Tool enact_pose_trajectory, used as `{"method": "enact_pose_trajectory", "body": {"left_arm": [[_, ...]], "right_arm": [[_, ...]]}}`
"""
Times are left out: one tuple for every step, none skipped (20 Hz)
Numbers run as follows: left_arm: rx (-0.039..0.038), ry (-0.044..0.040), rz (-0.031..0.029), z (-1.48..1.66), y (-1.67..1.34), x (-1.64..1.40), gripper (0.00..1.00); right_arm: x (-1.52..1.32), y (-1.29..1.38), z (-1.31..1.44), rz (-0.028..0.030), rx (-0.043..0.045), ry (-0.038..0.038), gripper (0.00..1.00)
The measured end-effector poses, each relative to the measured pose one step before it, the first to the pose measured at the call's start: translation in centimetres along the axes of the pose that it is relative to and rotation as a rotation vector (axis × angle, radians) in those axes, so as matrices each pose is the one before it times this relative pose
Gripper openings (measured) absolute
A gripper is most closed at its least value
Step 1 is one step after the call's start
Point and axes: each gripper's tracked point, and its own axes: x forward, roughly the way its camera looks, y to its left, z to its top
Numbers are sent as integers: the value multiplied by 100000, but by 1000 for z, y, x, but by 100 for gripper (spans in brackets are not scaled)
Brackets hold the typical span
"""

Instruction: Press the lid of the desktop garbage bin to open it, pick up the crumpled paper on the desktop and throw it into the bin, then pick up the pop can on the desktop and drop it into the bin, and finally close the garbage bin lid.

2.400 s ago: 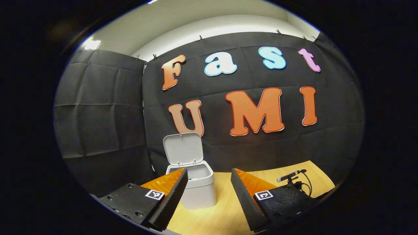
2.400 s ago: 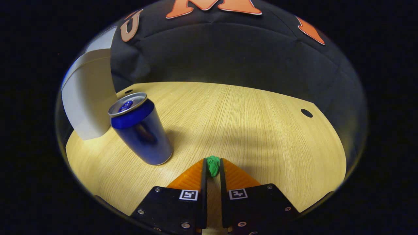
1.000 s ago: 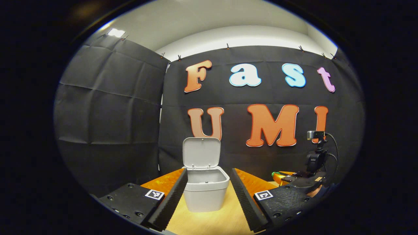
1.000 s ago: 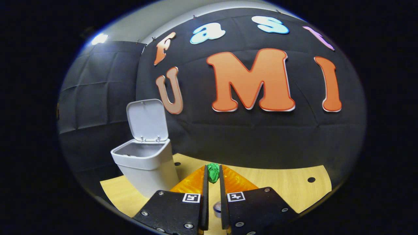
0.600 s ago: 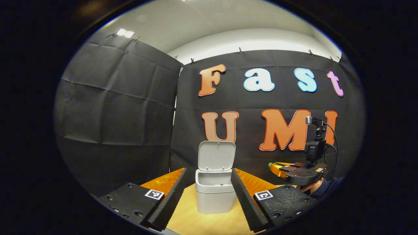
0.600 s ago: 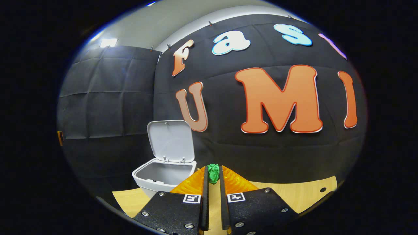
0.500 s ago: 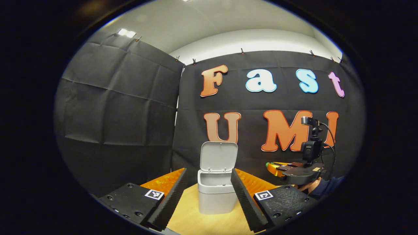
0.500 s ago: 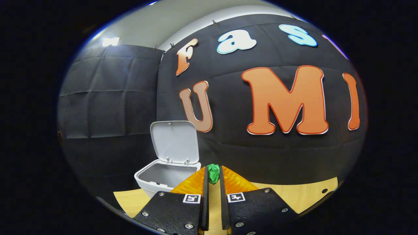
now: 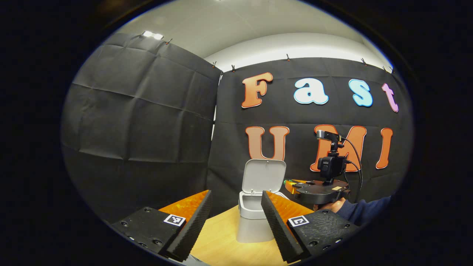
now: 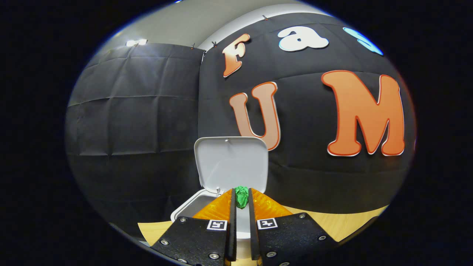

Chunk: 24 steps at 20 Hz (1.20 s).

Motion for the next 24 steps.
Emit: {"method": "enact_pose_trajectory", "body": {"left_arm": [[-435,303,674,-207,459,50,85],[-182,524,566,-295,350,69,85],[-89,162,579,-78,352,23,85],[-135,-84,178,-88,163,-35,86],[-89,-135,359,48,201,37,86],[-118,-350,-79,16,138,120,85],[-363,-5,-214,-11,22,47,86],[-321,163,-538,-199,-45,87,86],[-374,460,-759,-118,-224,217,86],[-247,408,-1017,-154,-261,-125,86],[71,3,-790,-191,-217,181,86],[269,-142,-777,-114,-302,102,86],[200,-9,-1108,32,-442,131,86],[-90,776,-1982,-379,-622,178,86],[-159,1345,-3268,-442,-990,241,86],[74,334,-2530,-333,-784,265,89],[661,515,-2034,-236,-769,353,87],[737,435,-2331,-393,-918,335,88],[200,74,-2064,-204,-803,461,89],[-244,29,-2773,-94,-1014,510,90],[-337,-27,-3135,-160,-1160,570,92],[221,-600,-3534,-177,-1246,697,93],[615,-1147,-2596,-3,-1214,626,92],[359,-766,-3490,-137,-1218,495,93]], "right_arm": [[833,646,-27,226,-701,59,15],[581,192,-177,-312,-869,246,15],[390,125,-108,-1040,-691,-84,14],[224,18,-113,-878,-679,36,15],[116,78,-218,-355,-654,82,16],[-50,-32,-68,-134,-418,37,19],[19,347,-31,1601,563,110,26],[-13,48,-85,606,39,186,29],[-302,-133,198,-38,-615,-285,28],[-298,-326,127,-800,-637,-492,44],[-224,-172,98,-757,158,-568,48],[-452,-262,75,-355,763,-320,61],[-522,-379,-35,-880,610,-404,74],[-669,-679,38,-1167,211,-206,87],[-859,-683,-127,-1142,31,-304,92],[-921,-913,-175,-1296,-276,-349,84],[-1099,-1059,-319,-1574,-713,361,97],[-1115,-1021,-131,-1640,-1023,-265,99],[-1096,-1411,-104,-2428,-903,-208,91],[-1200,-1389,180,-2127,44,-597,100],[-1317,-1291,202,-2358,512,-786,92],[-1219,-1380,358,-2586,651,-868,92],[-1296,-1542,329,-2980,221,-1120,92],[-1179,-1577,415,-3103,-56,-1354,92]]}}
